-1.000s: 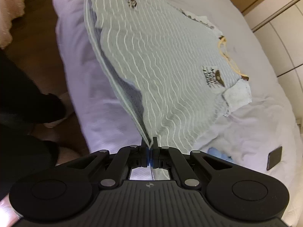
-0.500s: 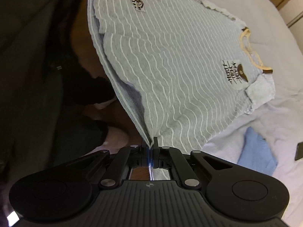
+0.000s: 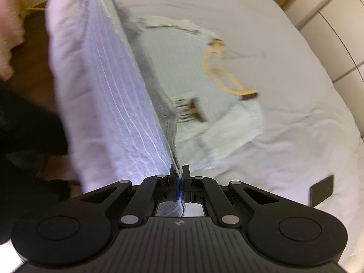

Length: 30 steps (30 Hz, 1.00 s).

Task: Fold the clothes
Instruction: 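Lift the hem with both grippers and fold it over toward the collar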

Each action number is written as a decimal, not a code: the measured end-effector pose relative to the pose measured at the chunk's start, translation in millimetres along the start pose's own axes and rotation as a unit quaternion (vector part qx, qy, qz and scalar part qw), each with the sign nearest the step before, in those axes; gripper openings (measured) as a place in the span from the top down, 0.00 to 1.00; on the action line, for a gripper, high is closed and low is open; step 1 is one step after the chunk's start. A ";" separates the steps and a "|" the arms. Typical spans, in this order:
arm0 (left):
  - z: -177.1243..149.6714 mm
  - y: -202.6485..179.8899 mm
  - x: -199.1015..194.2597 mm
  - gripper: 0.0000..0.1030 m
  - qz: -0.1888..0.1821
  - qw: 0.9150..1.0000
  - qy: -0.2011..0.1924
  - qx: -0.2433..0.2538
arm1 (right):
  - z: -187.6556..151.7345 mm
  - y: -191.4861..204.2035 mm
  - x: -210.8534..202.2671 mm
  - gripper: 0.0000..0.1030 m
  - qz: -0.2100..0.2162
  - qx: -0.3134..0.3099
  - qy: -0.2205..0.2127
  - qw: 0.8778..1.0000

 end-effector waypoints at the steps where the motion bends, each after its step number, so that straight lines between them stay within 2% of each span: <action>1: 8.2 20.3 13.9 0.99 -0.002 1.000 -0.006 -0.002 | 9.3 -13.7 9.1 1.00 -0.007 0.005 0.006 1.000; 6: 37.7 99.7 83.6 0.99 -0.035 0.999 -0.015 -0.020 | 49.4 -81.9 62.3 1.00 -0.017 0.039 0.046 0.998; 13: 45.3 158.7 179.5 0.99 -0.092 0.996 0.005 -0.017 | 79.6 -146.9 143.1 1.00 0.011 0.088 0.095 0.992; 19: 49.1 187.6 229.2 0.98 -0.111 0.992 0.026 -0.049 | 86.4 -177.1 184.4 1.00 0.041 0.124 0.108 0.986; 30: 58.0 200.0 267.6 0.98 -0.117 0.989 0.051 -0.073 | 95.0 -216.2 238.2 1.00 0.081 0.149 0.105 0.980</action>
Point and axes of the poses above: each gripper's, at about its wrist camera, not at the fingertips, and x roughly the way its jaws point, y to its left, z to its top, the point moved 7 cm from there along x, roughly the way its jaws point, and after that the axes turned 9 degrees about x, right-handed, at the moved point
